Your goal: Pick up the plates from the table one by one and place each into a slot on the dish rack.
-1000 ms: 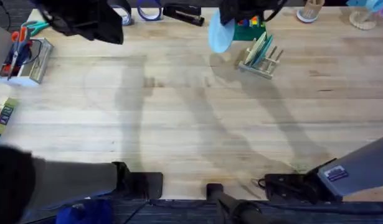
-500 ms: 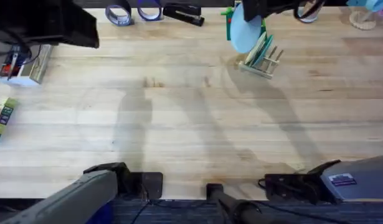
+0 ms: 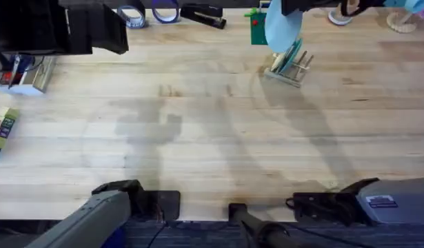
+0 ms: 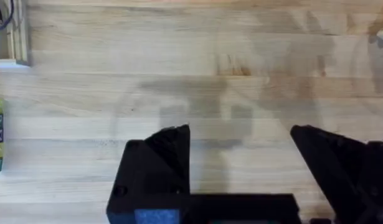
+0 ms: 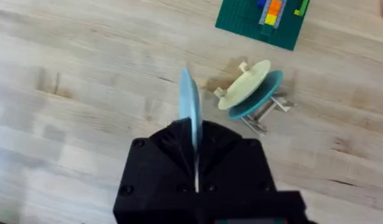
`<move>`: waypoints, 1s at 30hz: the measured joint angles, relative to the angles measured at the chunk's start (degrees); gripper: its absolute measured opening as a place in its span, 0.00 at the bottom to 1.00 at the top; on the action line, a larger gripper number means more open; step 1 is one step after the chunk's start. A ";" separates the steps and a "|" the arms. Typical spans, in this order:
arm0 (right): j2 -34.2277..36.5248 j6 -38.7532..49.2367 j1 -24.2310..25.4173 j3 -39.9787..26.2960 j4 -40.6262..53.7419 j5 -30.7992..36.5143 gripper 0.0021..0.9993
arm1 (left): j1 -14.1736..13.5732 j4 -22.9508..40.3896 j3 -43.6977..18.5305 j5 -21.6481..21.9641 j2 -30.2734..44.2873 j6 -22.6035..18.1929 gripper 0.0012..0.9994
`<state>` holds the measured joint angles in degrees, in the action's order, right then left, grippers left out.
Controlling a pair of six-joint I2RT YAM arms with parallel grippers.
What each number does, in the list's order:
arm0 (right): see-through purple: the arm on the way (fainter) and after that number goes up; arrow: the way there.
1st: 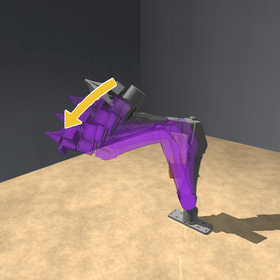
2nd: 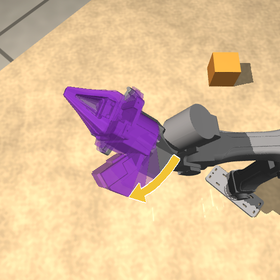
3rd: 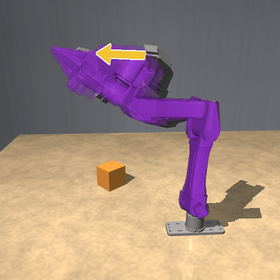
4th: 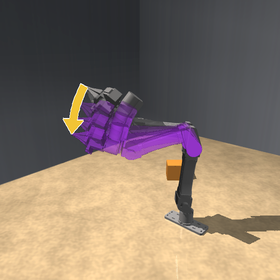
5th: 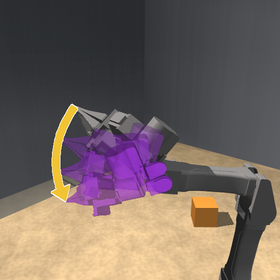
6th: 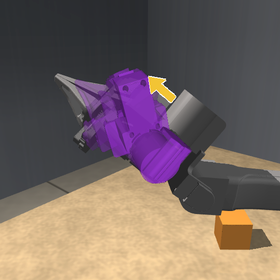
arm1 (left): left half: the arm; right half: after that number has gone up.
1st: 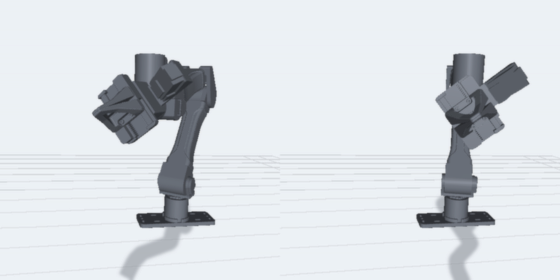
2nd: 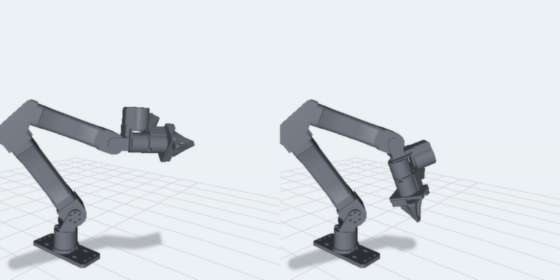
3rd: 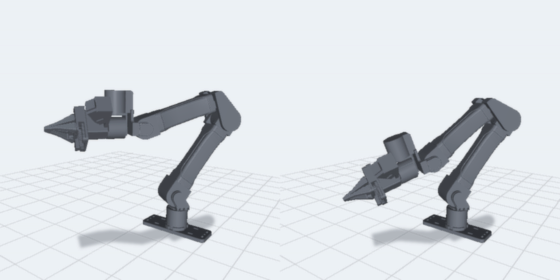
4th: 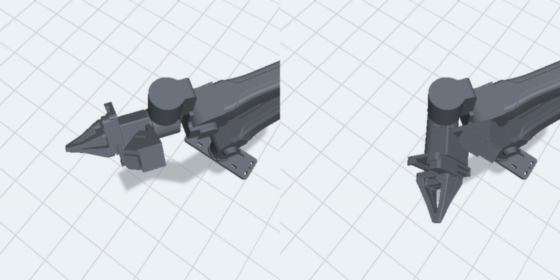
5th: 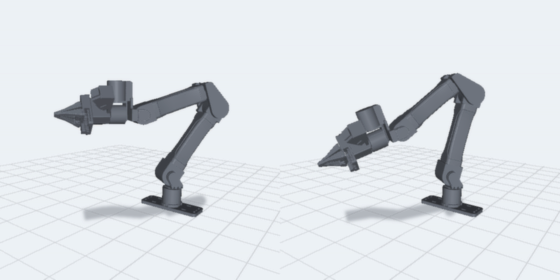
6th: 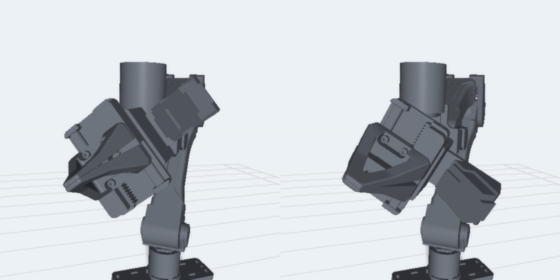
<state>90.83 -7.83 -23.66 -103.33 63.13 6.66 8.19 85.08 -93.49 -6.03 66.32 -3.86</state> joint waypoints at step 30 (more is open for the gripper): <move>-0.02 -35.19 0.00 0.00 7.27 16.83 0.03 | -0.02 0.02 0.00 0.12 0.00 -0.02 0.99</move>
<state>90.81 -43.02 -23.66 -103.33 70.40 23.49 8.16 85.10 -93.49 -5.91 66.32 -3.88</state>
